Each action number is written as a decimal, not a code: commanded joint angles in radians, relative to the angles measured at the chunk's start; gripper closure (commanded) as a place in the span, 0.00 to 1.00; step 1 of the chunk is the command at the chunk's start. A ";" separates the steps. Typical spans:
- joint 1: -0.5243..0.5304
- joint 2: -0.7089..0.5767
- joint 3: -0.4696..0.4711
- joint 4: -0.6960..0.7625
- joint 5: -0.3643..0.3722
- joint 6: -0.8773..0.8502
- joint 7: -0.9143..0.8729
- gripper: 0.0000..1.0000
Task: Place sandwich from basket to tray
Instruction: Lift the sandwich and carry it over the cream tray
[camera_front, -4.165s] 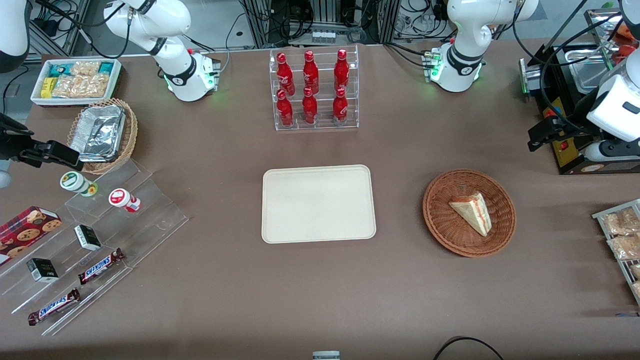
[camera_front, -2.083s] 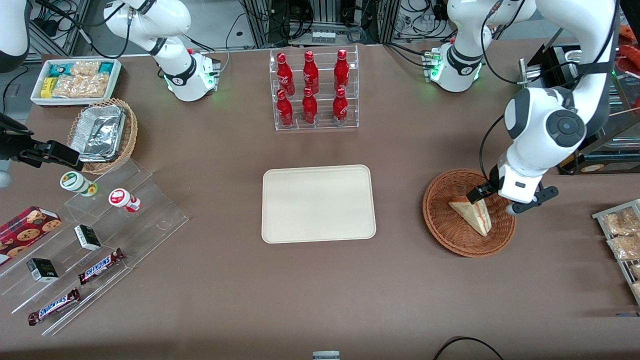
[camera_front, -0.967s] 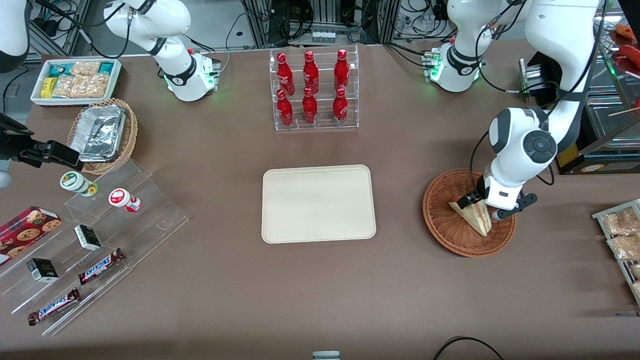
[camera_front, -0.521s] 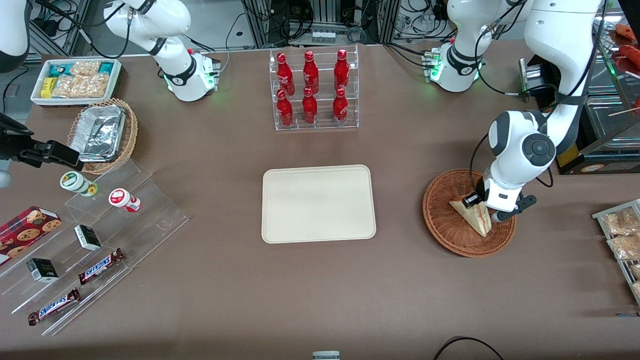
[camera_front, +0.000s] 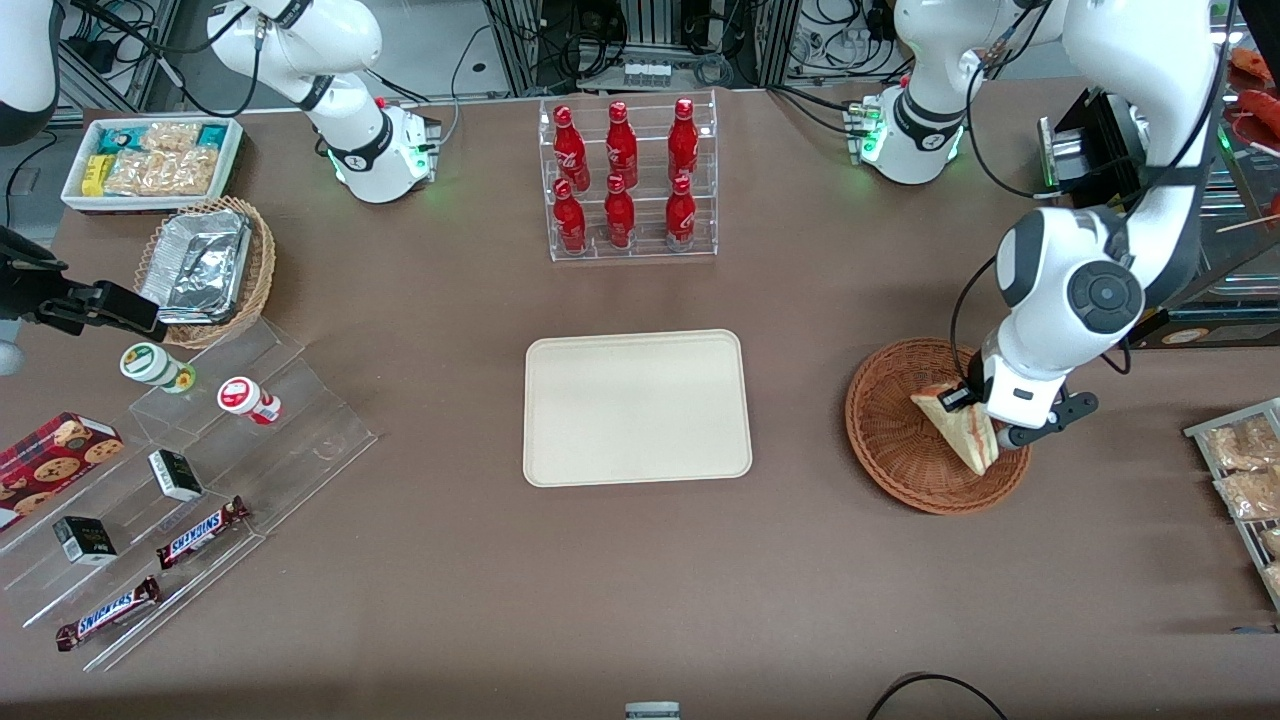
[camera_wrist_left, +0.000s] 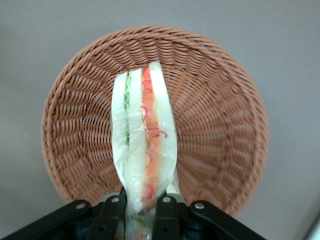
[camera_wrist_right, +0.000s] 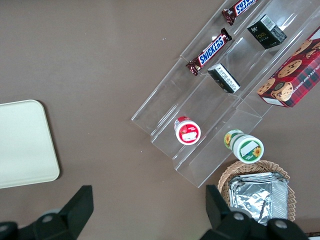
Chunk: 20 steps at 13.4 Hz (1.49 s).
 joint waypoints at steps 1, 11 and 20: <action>-0.096 0.007 -0.002 0.168 0.016 -0.184 -0.031 1.00; -0.438 0.304 -0.013 0.509 -0.002 -0.154 -0.129 1.00; -0.621 0.515 -0.012 0.606 0.010 0.038 -0.199 1.00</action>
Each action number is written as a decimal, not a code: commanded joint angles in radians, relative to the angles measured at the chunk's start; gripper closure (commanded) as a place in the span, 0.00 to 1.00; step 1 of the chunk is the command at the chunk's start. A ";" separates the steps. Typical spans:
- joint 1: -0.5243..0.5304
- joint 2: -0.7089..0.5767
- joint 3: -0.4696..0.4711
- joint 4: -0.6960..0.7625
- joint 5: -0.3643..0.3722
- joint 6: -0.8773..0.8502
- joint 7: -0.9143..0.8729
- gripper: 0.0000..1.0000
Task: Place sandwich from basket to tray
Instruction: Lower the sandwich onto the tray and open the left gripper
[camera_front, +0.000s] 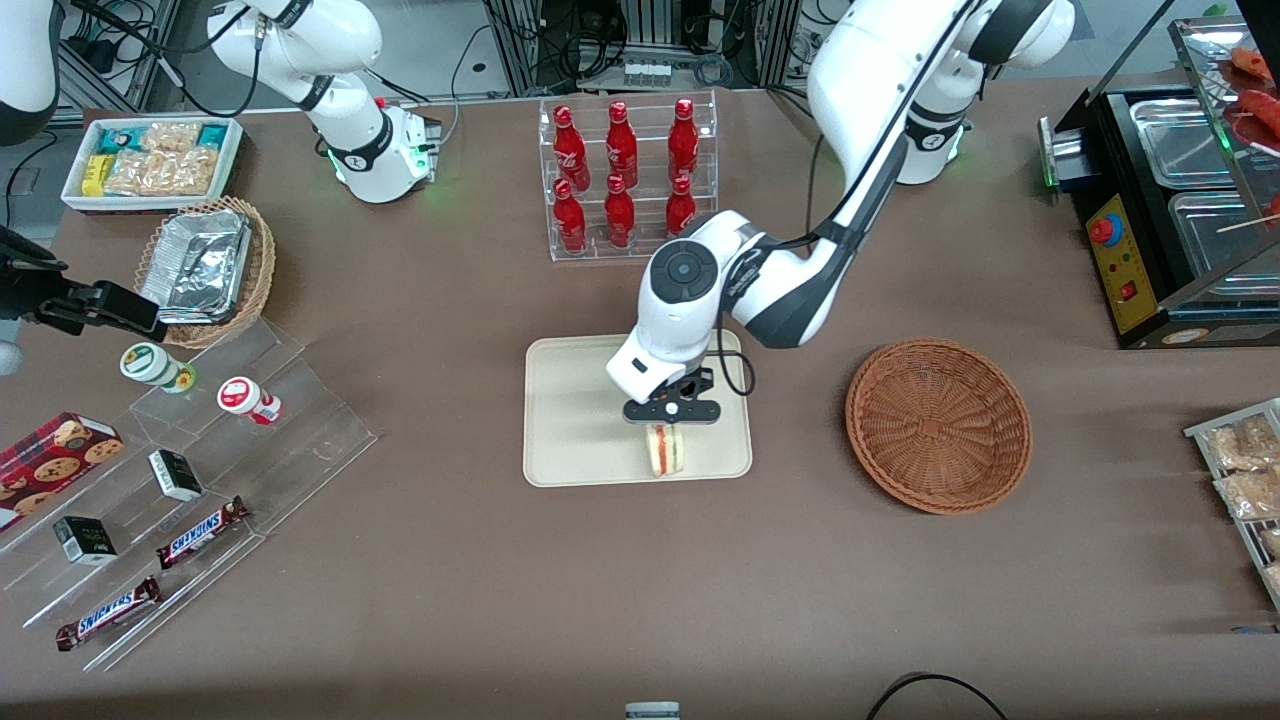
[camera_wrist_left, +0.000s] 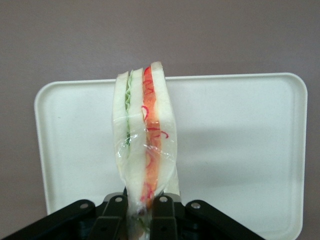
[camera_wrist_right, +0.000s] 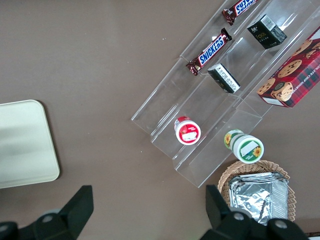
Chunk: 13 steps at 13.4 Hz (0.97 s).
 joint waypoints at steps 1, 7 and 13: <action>-0.037 0.042 0.012 0.036 0.012 0.011 -0.016 1.00; -0.076 0.081 0.013 0.029 0.020 0.040 -0.006 1.00; -0.087 0.084 0.013 0.020 0.018 0.016 -0.012 0.13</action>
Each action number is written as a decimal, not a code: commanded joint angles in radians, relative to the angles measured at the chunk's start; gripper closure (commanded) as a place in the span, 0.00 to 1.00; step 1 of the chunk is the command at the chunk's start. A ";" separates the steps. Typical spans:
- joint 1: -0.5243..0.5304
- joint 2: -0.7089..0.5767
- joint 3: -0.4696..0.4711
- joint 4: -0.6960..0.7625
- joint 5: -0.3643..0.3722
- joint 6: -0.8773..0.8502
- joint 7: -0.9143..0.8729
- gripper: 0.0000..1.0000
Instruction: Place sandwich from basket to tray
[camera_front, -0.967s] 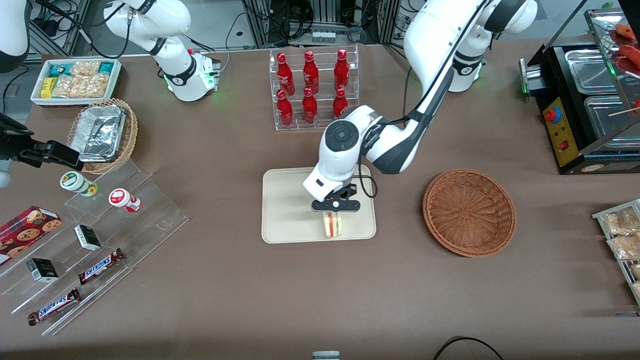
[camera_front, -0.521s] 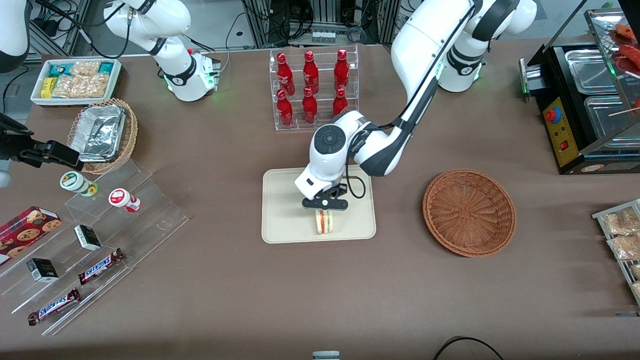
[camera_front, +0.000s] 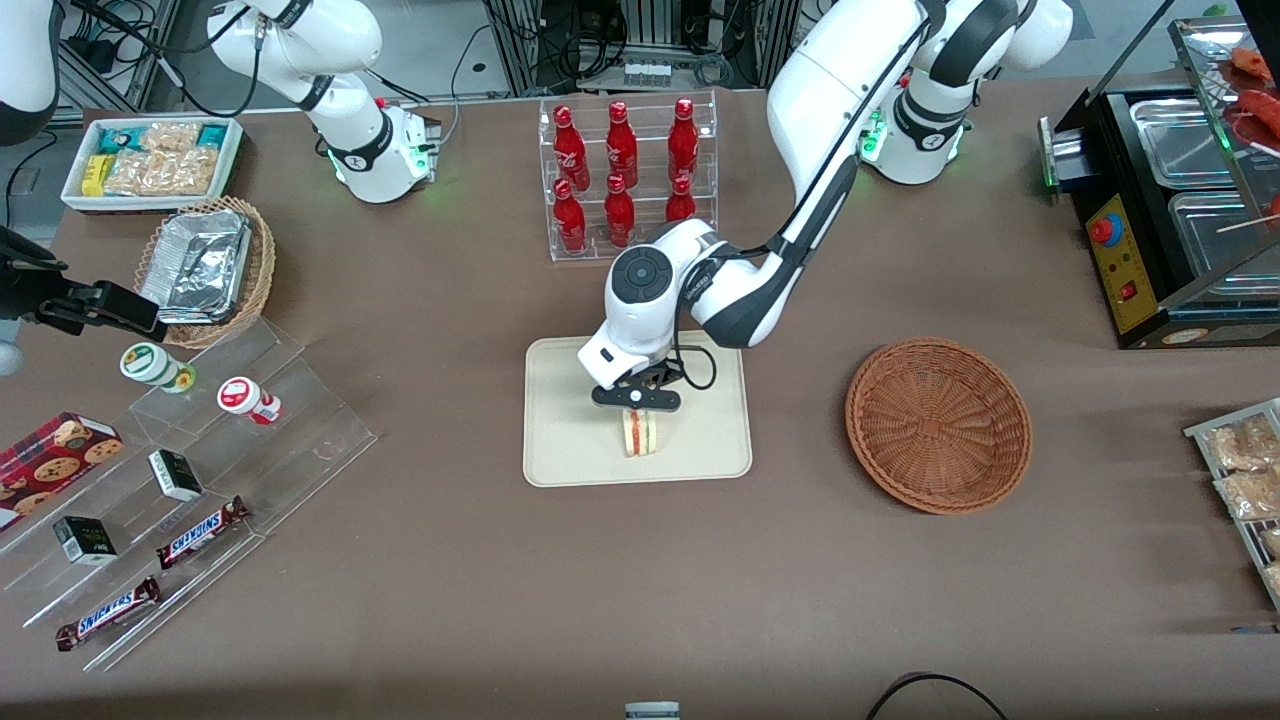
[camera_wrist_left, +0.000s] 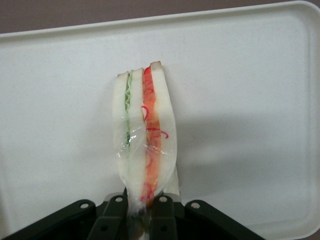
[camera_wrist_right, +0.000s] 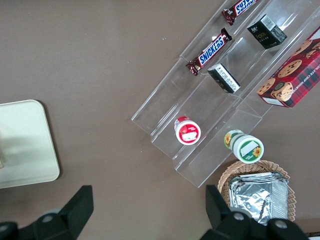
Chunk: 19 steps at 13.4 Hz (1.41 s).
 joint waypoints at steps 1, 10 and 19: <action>-0.016 -0.001 0.013 0.016 0.010 -0.036 -0.019 0.00; 0.060 -0.195 0.022 0.021 0.000 -0.212 -0.037 0.00; 0.345 -0.475 0.019 -0.004 -0.007 -0.553 0.226 0.00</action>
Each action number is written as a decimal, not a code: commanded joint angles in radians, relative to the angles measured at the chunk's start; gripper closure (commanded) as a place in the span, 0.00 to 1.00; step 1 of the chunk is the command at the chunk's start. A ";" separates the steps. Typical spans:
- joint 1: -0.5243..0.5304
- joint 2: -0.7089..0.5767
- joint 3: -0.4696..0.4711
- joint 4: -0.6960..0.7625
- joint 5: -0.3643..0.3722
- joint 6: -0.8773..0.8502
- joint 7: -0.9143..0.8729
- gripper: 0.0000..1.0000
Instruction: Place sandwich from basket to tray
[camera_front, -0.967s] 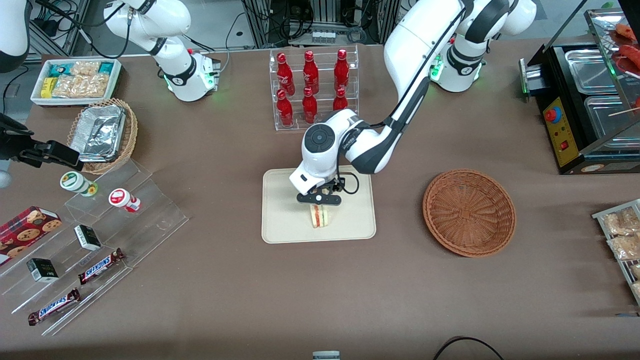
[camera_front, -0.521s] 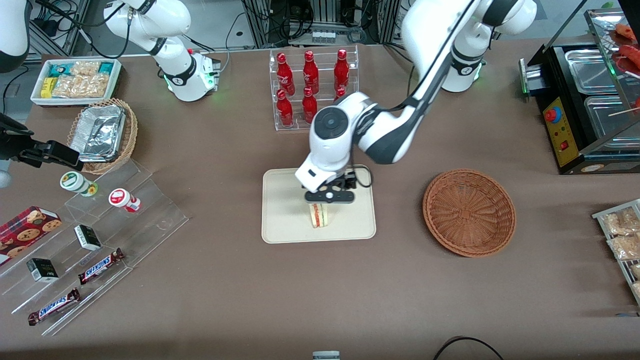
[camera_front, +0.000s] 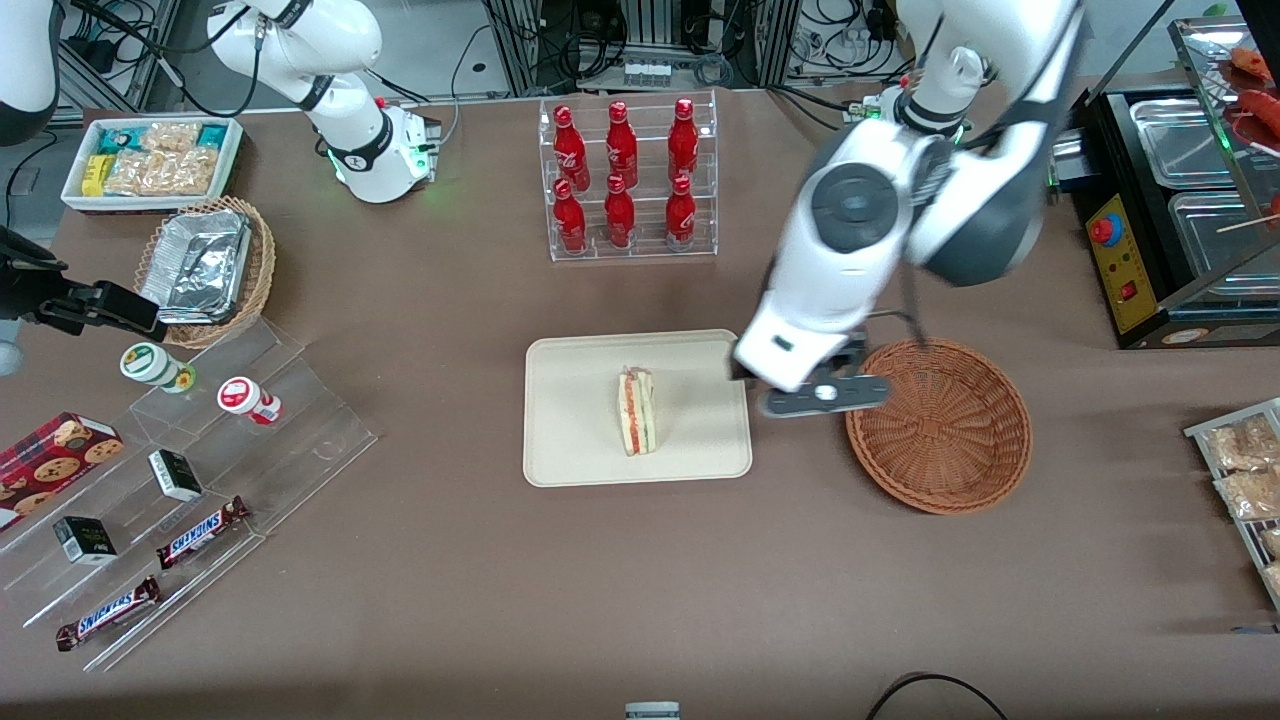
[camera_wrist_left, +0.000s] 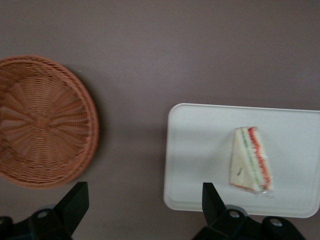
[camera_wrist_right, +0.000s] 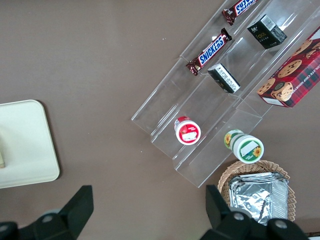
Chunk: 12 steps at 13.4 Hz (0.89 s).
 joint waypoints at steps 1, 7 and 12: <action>0.091 -0.087 -0.011 -0.041 -0.030 -0.059 0.115 0.00; 0.297 -0.242 -0.008 -0.120 -0.050 -0.178 0.414 0.00; 0.400 -0.357 -0.008 -0.264 -0.044 -0.123 0.506 0.00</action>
